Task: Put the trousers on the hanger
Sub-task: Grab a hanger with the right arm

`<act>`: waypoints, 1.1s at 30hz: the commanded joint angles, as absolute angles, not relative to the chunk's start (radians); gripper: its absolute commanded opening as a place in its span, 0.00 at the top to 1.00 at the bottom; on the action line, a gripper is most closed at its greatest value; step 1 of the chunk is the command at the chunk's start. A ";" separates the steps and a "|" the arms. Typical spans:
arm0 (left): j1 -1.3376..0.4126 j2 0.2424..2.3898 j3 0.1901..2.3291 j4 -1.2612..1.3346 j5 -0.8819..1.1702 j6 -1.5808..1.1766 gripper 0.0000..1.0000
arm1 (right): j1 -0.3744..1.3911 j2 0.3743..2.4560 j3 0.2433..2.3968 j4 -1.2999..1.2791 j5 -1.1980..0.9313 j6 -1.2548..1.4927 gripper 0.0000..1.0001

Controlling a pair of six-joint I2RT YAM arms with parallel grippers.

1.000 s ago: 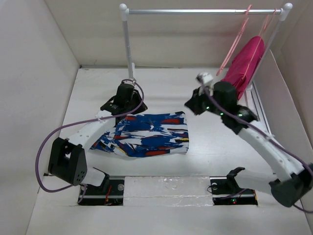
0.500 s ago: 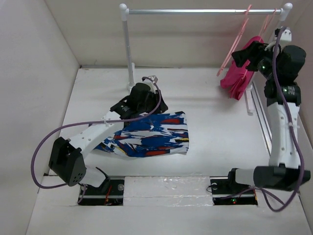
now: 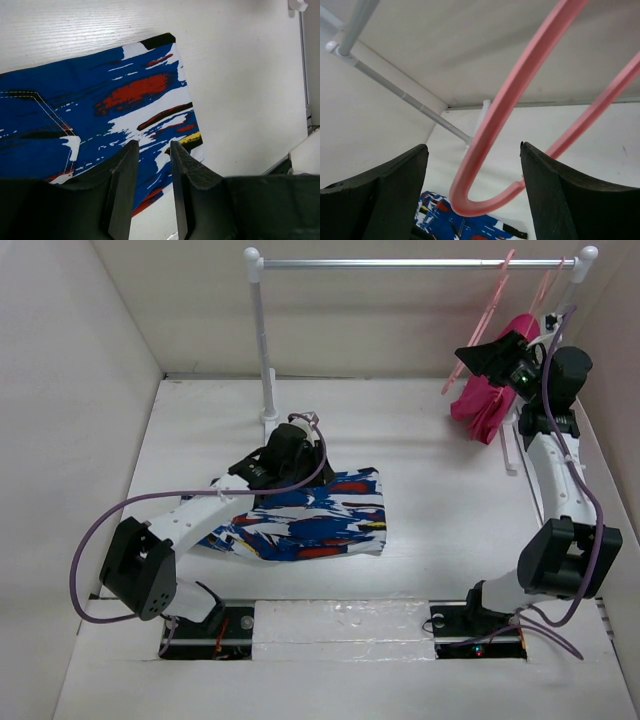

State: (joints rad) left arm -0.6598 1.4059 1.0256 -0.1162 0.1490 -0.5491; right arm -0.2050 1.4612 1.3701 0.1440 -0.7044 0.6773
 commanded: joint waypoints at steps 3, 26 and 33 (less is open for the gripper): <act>-0.658 1.385 1.014 -0.086 0.143 -0.561 0.72 | -0.167 1.500 1.356 0.356 -0.735 0.767 0.23; -0.658 1.401 1.202 -0.146 0.172 -0.571 0.62 | -0.138 1.433 1.336 0.541 -0.814 0.848 0.71; -0.658 1.440 1.374 -0.167 0.224 -0.565 0.58 | -0.138 1.408 1.203 0.684 -0.923 0.905 0.75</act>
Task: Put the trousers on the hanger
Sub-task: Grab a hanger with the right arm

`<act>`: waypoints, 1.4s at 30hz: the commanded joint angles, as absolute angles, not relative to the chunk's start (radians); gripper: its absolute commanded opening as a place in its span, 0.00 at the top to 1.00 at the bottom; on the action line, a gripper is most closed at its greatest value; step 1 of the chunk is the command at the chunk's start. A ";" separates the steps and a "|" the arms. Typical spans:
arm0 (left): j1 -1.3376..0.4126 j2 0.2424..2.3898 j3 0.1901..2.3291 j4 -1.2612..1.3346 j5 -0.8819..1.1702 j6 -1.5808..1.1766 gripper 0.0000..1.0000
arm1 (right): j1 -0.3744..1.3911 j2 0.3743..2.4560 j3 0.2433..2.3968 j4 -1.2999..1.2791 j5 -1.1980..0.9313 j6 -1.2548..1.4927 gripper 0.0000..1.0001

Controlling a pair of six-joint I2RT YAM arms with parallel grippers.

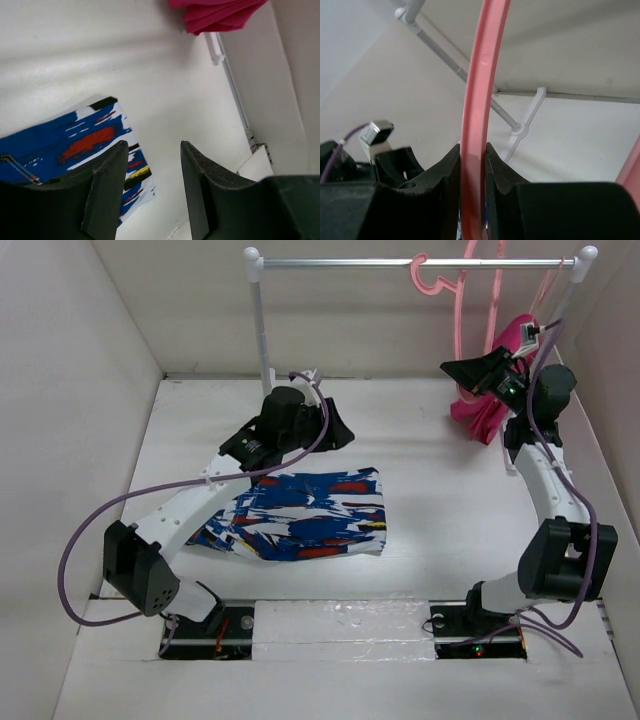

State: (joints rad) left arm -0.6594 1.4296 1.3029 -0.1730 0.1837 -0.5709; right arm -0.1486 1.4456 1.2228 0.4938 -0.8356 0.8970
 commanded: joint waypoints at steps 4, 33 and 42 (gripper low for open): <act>-0.658 1.489 1.443 -0.158 0.247 -0.565 0.57 | -0.120 1.445 1.135 0.960 -0.995 1.041 0.78; -0.807 1.673 1.354 0.322 0.071 -0.796 0.45 | 0.166 1.131 0.592 0.486 -0.718 0.693 0.83; -0.827 1.735 1.390 0.299 -0.052 -0.841 0.68 | 0.291 1.052 0.496 0.485 -0.635 0.750 0.84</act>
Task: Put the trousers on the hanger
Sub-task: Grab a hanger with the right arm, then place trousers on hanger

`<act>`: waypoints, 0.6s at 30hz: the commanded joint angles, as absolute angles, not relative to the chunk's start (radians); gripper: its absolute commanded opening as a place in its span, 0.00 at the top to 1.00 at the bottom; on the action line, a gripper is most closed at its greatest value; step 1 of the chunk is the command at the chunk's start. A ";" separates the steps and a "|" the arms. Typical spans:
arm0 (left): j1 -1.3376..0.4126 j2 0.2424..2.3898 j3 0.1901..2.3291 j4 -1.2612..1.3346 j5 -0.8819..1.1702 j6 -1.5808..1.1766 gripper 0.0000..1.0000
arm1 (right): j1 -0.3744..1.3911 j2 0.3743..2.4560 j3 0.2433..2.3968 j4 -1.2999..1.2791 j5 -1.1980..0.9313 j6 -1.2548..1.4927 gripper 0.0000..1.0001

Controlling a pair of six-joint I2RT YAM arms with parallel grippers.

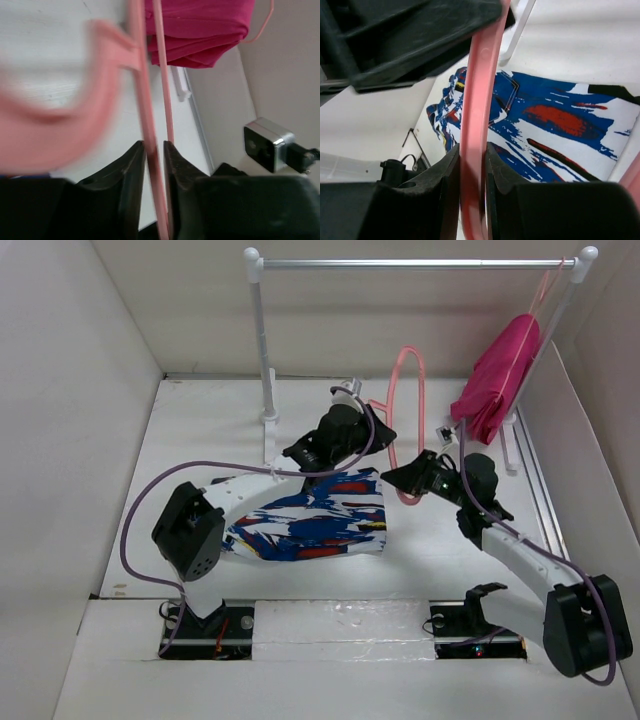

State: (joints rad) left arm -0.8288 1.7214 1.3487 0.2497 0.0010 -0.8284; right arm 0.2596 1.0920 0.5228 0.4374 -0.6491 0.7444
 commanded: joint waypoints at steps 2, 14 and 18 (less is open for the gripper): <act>-0.827 1.743 1.387 0.290 -0.048 -0.847 0.96 | 0.316 1.039 0.477 0.464 -0.641 0.776 0.84; -0.882 1.546 0.961 0.420 -0.005 -1.009 1.00 | 0.240 0.698 0.558 -0.278 -0.650 0.548 0.26; -0.937 1.500 0.853 0.480 -0.049 -1.075 1.00 | 0.192 0.712 0.594 -0.362 -0.617 0.422 0.56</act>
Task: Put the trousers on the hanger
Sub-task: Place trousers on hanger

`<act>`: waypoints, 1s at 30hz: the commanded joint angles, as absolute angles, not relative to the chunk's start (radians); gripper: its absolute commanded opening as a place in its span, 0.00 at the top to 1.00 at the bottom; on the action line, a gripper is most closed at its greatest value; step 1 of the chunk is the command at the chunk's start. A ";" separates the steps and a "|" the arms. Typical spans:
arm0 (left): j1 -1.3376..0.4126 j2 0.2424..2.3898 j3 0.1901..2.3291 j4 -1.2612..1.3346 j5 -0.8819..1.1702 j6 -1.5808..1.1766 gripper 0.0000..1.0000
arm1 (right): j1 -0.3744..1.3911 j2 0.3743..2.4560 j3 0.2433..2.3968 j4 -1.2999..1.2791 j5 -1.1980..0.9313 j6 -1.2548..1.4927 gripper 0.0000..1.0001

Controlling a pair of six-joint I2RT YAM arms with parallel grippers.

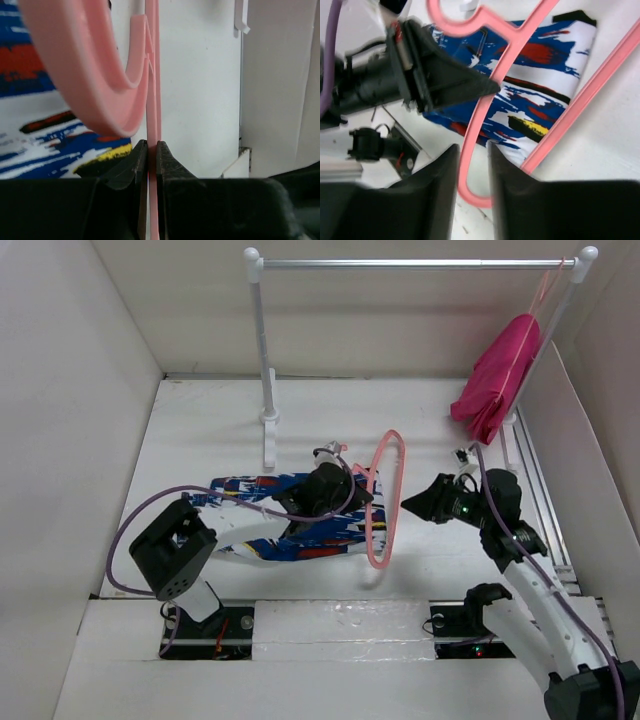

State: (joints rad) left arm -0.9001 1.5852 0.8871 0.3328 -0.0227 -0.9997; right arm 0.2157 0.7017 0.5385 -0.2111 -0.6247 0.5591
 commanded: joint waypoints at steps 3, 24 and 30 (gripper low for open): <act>-0.985 1.506 0.813 0.495 -0.096 -1.118 1.00 | 0.192 0.814 0.583 -0.299 -0.624 0.379 0.96; -1.092 1.680 0.830 0.396 -0.457 -1.204 1.00 | 0.356 1.460 0.620 0.114 -0.502 0.290 0.46; -1.092 1.715 0.851 0.365 -0.445 -1.200 1.00 | 0.377 1.569 0.603 0.205 -0.515 0.347 0.57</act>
